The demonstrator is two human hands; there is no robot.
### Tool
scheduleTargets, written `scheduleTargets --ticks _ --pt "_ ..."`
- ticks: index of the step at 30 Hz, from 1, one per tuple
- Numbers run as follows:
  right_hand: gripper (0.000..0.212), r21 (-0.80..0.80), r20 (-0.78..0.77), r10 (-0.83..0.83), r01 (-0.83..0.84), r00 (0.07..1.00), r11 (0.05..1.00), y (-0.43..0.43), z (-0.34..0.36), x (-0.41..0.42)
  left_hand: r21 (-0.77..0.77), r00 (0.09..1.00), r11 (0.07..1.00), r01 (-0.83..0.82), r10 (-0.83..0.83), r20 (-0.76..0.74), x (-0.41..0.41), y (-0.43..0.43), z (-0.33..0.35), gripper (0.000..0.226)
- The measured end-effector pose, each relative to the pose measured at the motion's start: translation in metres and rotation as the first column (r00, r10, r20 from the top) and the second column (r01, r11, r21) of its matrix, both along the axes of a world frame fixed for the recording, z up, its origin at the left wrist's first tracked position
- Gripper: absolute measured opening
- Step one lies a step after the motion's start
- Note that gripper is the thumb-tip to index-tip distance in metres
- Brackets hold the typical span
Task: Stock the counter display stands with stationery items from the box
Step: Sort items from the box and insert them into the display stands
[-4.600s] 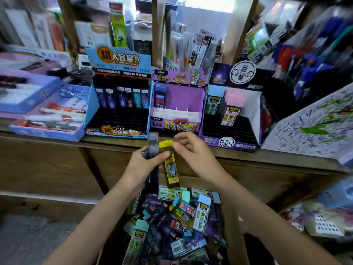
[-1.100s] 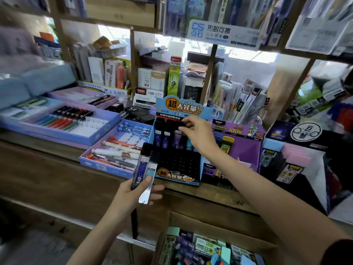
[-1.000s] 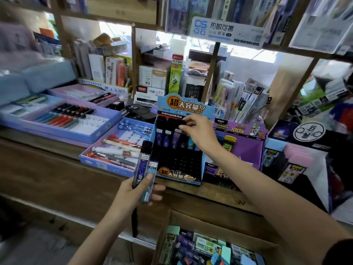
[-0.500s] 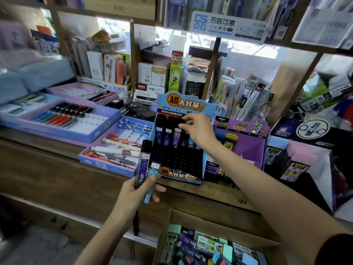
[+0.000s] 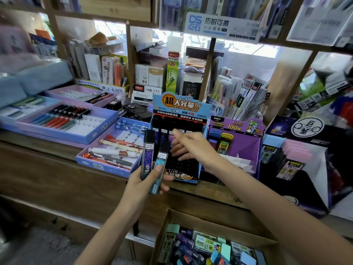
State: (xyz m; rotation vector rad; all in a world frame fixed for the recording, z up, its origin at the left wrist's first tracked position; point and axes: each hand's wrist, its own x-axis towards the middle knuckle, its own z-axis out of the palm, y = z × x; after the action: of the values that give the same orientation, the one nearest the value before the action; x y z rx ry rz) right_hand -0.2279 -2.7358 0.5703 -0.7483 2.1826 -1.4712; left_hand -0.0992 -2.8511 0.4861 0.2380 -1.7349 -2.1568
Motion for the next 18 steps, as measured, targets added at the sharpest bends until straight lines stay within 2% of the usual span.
scheduleTargets --ticks 1,2,5,8,10,12,15,18 --pt "0.031 -0.039 0.112 0.063 -0.059 0.992 0.997 0.005 -0.002 0.007 0.003 1.000 1.000 0.009 -0.009 0.001 -0.002 0.002 0.000 0.035" --pt "0.023 -0.055 0.142 0.111 -0.104 0.984 0.993 0.009 -0.004 0.013 0.002 1.000 1.000 0.019 -0.019 0.006 -0.004 0.004 0.001 0.037" --pt "0.005 -0.116 0.130 0.141 -0.126 0.981 0.985 0.017 -0.007 0.020 -0.026 0.999 0.999 0.030 -0.030 0.013 -0.007 0.012 -0.001 0.039" --pt "0.006 -0.171 0.111 0.084 -0.064 0.990 0.983 0.023 0.003 0.009 -0.069 0.995 0.994 -0.090 0.092 0.027 -0.007 0.013 -0.001 0.038" --pt "0.008 -0.231 0.037 0.001 0.008 0.999 0.973 0.028 0.014 -0.005 -0.159 0.983 0.972 -0.175 0.183 0.035 -0.006 0.007 0.000 0.038" --pt "0.007 -0.255 -0.104 -0.124 0.095 0.987 0.962 0.029 0.024 -0.021 -0.234 0.976 0.951 -0.203 0.217 0.036 -0.004 0.000 0.000 0.041" --pt "0.009 -0.196 -0.269 -0.231 0.182 0.935 0.964 0.021 0.028 -0.039 -0.202 0.973 0.955 -0.216 0.229 0.041 -0.002 -0.008 -0.004 0.046" --pt "0.020 -0.053 -0.391 -0.208 0.204 0.897 0.978 0.006 0.018 -0.045 -0.146 0.967 0.961 -0.233 0.245 0.074 -0.002 -0.013 -0.010 0.051"
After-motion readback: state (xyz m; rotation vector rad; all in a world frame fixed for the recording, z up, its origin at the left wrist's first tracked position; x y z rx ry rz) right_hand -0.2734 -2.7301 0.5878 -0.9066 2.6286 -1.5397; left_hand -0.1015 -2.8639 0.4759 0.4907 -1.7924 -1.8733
